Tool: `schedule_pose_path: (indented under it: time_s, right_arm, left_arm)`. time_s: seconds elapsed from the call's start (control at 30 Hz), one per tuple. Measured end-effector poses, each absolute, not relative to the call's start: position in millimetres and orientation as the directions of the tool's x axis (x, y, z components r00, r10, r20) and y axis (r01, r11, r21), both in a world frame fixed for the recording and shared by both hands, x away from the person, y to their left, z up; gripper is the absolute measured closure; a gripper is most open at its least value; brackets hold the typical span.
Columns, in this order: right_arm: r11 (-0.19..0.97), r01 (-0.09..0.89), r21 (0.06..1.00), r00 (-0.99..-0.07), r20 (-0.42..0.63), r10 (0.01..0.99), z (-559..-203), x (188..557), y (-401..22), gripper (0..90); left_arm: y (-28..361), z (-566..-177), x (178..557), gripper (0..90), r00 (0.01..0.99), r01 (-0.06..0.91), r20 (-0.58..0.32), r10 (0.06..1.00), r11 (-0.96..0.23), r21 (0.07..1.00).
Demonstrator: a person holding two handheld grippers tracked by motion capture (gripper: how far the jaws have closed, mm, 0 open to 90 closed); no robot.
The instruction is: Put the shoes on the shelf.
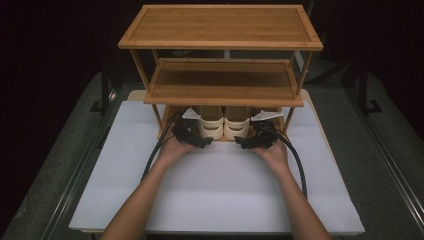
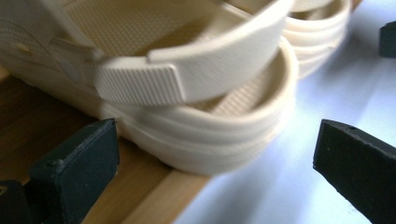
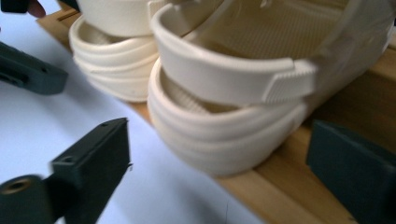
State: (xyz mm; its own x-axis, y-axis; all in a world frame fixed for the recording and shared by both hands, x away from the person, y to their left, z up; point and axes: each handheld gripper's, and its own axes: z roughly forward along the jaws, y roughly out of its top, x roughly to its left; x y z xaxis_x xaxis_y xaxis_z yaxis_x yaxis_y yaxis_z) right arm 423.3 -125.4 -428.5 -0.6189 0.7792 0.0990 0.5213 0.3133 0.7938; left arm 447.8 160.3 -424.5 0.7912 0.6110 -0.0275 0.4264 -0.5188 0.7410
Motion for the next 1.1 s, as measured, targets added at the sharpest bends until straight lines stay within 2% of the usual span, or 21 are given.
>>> schedule_pose_path:
  time_s: [0.63, 1.1]
  right_arm:
    - [0.345, 0.517, 0.783, -0.601, 0.046, 0.798, -424, 343, -189, 2.3]
    - [0.344, 0.554, 0.758, -0.551, 0.024, 0.834, -439, 284, -241, 2.3]
  left_arm:
    - [211, -412, 368, 0.0, 0.802, 0.393, 0.023, 0.597, -0.555, 0.733]
    - [270, -424, 305, 0.0, 0.757, 0.433, 0.035, 0.652, -0.541, 0.721]
